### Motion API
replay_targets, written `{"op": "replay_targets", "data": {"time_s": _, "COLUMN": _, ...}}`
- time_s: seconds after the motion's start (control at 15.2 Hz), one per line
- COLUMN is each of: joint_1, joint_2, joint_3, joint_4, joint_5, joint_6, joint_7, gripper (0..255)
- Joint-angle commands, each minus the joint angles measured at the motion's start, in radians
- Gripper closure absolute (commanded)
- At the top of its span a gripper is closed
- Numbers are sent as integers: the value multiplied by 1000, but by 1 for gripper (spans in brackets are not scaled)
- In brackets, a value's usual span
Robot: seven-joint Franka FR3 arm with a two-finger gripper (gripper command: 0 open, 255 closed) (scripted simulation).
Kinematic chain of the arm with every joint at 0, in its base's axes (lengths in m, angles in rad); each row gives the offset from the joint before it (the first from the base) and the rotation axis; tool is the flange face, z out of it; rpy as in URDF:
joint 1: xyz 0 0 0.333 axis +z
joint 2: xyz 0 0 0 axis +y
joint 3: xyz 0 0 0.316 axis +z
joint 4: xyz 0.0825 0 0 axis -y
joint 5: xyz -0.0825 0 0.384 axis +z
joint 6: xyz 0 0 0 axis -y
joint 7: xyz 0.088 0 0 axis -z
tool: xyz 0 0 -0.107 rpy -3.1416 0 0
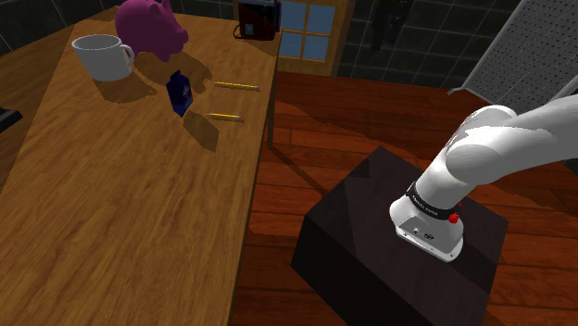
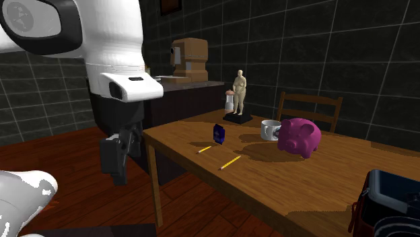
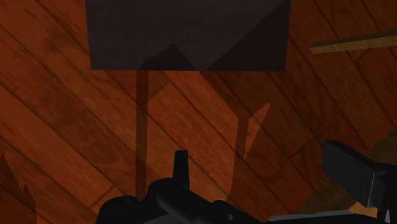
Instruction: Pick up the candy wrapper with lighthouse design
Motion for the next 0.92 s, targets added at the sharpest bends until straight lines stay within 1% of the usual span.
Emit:
{"op": "replay_targets", "data": {"time_s": 0.0, "joint_1": 0, "joint_2": 0, "joint_3": 0, "joint_4": 0, "joint_5": 0, "joint_6": 0, "joint_7": 0, "gripper": 0}}
{"op": "replay_targets", "data": {"time_s": 0.46, "joint_1": 58, "joint_2": 172, "joint_3": 95, "joint_4": 81, "joint_5": 69, "joint_6": 110, "joint_7": 61, "gripper": 0}}
{"op": "replay_targets", "data": {"time_s": 0.86, "joint_1": 99, "joint_2": 335, "joint_3": 173, "joint_4": 190, "joint_5": 100, "joint_6": 185, "joint_7": 111, "gripper": 0}}
